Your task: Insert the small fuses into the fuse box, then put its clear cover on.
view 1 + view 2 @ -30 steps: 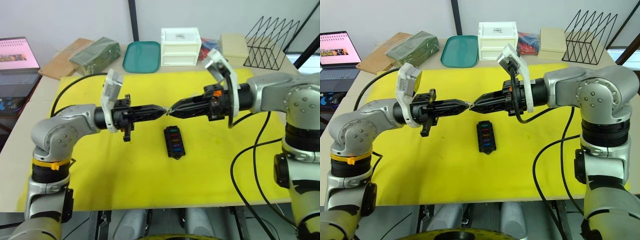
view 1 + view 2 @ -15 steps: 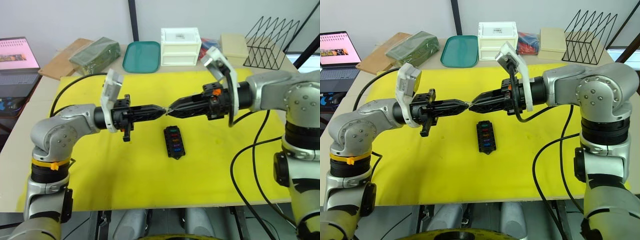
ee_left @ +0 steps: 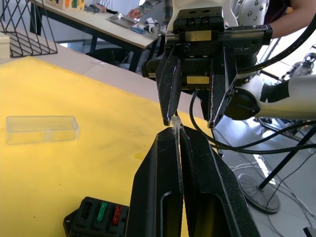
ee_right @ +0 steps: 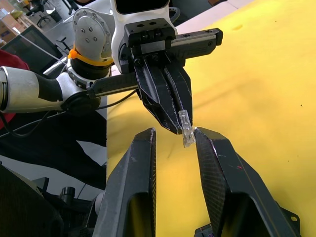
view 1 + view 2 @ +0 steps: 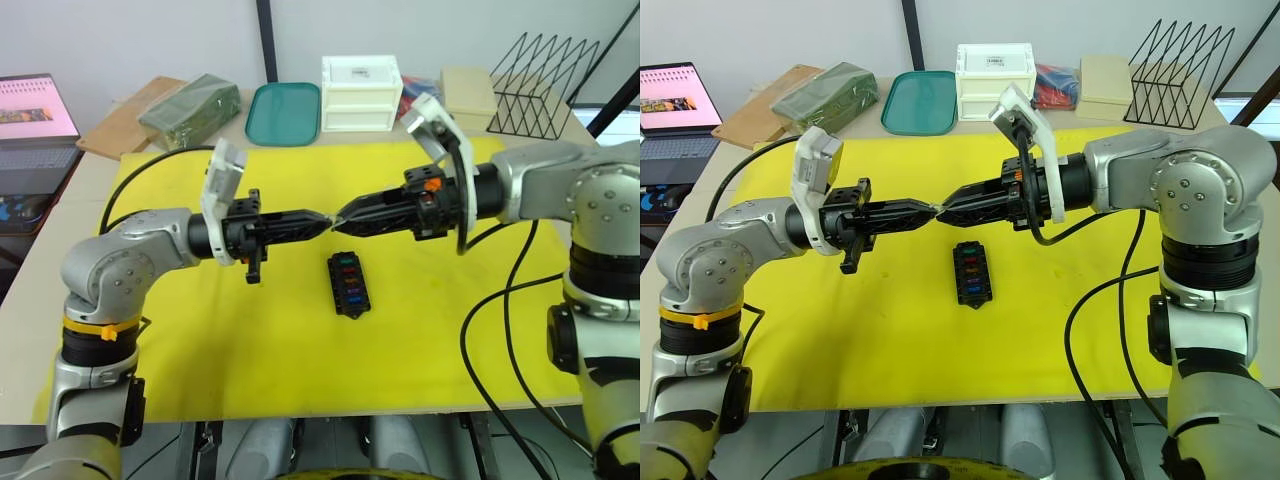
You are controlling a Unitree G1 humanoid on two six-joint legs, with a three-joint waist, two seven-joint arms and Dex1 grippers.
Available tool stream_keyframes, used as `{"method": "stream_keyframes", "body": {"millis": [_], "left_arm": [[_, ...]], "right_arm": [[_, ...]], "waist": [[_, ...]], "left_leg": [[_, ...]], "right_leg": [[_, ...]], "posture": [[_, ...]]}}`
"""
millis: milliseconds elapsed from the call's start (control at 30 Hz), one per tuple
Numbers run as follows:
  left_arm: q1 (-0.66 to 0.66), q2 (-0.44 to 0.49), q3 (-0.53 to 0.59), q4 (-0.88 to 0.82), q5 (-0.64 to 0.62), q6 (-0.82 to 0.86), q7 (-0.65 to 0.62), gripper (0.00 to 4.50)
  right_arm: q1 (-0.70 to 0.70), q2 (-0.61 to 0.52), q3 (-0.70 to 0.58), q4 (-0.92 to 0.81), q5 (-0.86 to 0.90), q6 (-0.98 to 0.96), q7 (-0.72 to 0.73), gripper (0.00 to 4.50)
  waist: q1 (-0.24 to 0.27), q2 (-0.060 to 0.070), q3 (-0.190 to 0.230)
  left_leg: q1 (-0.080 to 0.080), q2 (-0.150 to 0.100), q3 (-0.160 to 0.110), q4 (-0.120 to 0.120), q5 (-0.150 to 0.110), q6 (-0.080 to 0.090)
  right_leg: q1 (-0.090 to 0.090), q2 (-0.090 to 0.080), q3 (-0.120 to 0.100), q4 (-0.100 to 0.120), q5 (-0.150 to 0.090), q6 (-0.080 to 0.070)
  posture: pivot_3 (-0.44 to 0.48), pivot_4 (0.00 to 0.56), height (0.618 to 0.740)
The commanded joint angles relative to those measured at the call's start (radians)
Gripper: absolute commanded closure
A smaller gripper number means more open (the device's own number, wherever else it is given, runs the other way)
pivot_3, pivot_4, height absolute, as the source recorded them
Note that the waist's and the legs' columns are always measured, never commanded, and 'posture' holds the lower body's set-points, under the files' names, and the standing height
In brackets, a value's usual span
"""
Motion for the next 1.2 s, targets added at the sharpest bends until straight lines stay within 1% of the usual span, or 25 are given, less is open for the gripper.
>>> {"method": "stream_keyframes", "body": {"millis": [33, 67, 100, 300, 400, 500, 600, 733, 800, 867, 967, 1033, 1200], "left_arm": [[-0.004, 0.009, -0.001, -0.022, -0.005, -0.024, -0.005, 4.5], [-0.005, 0.009, -0.002, -0.021, -0.005, -0.025, -0.004, 4.5], [-0.005, 0.009, -0.002, -0.021, -0.004, -0.026, -0.004, 4.5], [-0.004, 0.011, -0.003, -0.02, -0.007, -0.028, -0.001, 4.5], [-0.002, 0.032, -0.019, -0.019, 0.003, -0.01, -0.006, 4.5], [-0.01, 0.076, -0.083, 0.001, 0.078, -0.004, 0.009, 3.77], [-0.004, 0.097, -0.138, 0.02, 0.17, -0.081, -0.011, 2.76], [0.031, 0.146, -0.259, 0.06, 0.363, -0.279, -0.094, 1.36], [0.043, 0.152, -0.317, 0.099, 0.453, -0.382, -0.125, 0.61], [0.049, 0.138, -0.351, 0.138, 0.503, -0.451, -0.148, 0.02], [0.042, 0.11, -0.385, 0.195, 0.566, -0.535, -0.168, 0.02], [0.034, 0.078, -0.388, 0.234, 0.585, -0.566, -0.165, 0.02], [0.023, 0.031, -0.377, 0.273, 0.618, -0.607, -0.161, 0.02]], "right_arm": [[-0.026, 0.001, -0.011, -0.026, 0.019, -0.019, 0.002, 4.08], [-0.025, 0.001, -0.011, -0.027, 0.02, -0.02, 0.002, 4.43], [-0.025, 0.001, -0.011, -0.027, 0.021, -0.019, 0.001, 4.47], [-0.019, -0.004, -0.003, -0.034, 0.018, -0.024, 0.003, 4.47], [-0.021, -0.012, 0.01, -0.037, 0.008, -0.033, 0.009, 4.47], [-0.022, -0.044, 0.053, -0.041, -0.029, -0.074, 0.035, 4.5], [-0.025, -0.116, 0.162, -0.042, -0.147, -0.191, 0.099, 4.5], [-0.018, -0.201, 0.357, 0.003, -0.422, -0.512, 0.223, 4.5], [-0.028, -0.205, 0.418, 0.049, -0.516, -0.628, 0.279, 4.5], [-0.038, -0.195, 0.467, 0.095, -0.598, -0.729, 0.33, 4.5], [-0.058, -0.16, 0.525, 0.167, -0.696, -0.804, 0.37, 4.5], [-0.067, -0.133, 0.551, 0.215, -0.751, -0.844, 0.391, 4.5], [-0.076, -0.086, 0.559, 0.274, -0.821, -0.885, 0.44, 4.5]], "waist": [[0.0, 0.0, 0.0], [0.0, 0.0, 0.0], [0.0, 0.0, 0.0], [0.0, 0.0, 0.0], [0.0, 0.0, 0.0], [-0.001, 0.0, 0.0], [-0.001, 0.0, 0.0], [-0.003, 0.0, 0.0], [-0.007, 0.0, 0.0], [-0.008, 0.0, 0.0], [-0.012, 0.0, 0.0], [-0.017, 0.0, 0.0], [-0.019, 0.0, 0.0]], "left_leg": [[0.0, 0.0, 0.0, 0.0, 0.0, 0.0], [0.0, 0.0, 0.0, 0.0, 0.0, 0.0], [0.0, 0.0, 0.0, 0.0, 0.0, 0.0], [0.0, 0.0, 0.0, 0.0, 0.0, 0.0], [0.0, 0.0, 0.0, 0.0, 0.0, 0.0], [0.0, 0.0, 0.0, 0.0, 0.0, 0.0], [0.0, 0.0, 0.0, 0.0, 0.0, 0.0], [0.0, 0.0, 0.001, -0.001, 0.0, 0.0], [0.0, 0.0, 0.001, -0.001, 0.0, 0.0], [0.0, 0.0, 0.001, -0.001, 0.0, 0.0], [0.0, 0.0, 0.001, -0.001, 0.0, 0.0], [0.0, 0.0, 0.001, -0.001, 0.0, 0.0], [-0.001, 0.0, 0.001, -0.001, 0.0, 0.0]], "right_leg": [[0.0, 0.0, 0.0, 0.0, 0.0, 0.0], [0.0, 0.0, 0.0, 0.0, 0.0, 0.0], [0.0, 0.0, 0.0, 0.0, 0.0, 0.0], [0.0, 0.0, 0.0, 0.0, 0.0, 0.0], [0.0, 0.0, 0.0, 0.0, 0.0, 0.0], [0.0, 0.0, 0.0, 0.0, 0.0, 0.0], [0.0, 0.0, 0.0, 0.0, 0.0, 0.0], [0.0, 0.0, 0.0, -0.001, 0.0, 0.0], [0.0, 0.0, 0.0, -0.001, 0.0, 0.0], [0.0, 0.0, 0.0, -0.001, 0.0, 0.0], [-0.001, 0.0, 0.0, -0.001, 0.0, 0.0], [-0.001, 0.0, 0.0, -0.001, 0.0, 0.0], [-0.001, 0.0, 0.0, -0.001, 0.0, 0.0]], "posture": [[0.0, 0.15, 0.74], [0.0, 0.15, 0.74], [0.0, 0.15, 0.74], [0.0, 0.15, 0.74], [0.0, 0.15, 0.74], [0.0, 0.15, 0.74], [0.0, 0.15, 0.74], [0.0, 0.15, 0.74], [0.0, 0.15, 0.74], [0.0, 0.15, 0.74], [0.0, 0.15, 0.74], [0.0, 0.15, 0.74], [0.0, 0.15, 0.74]]}}
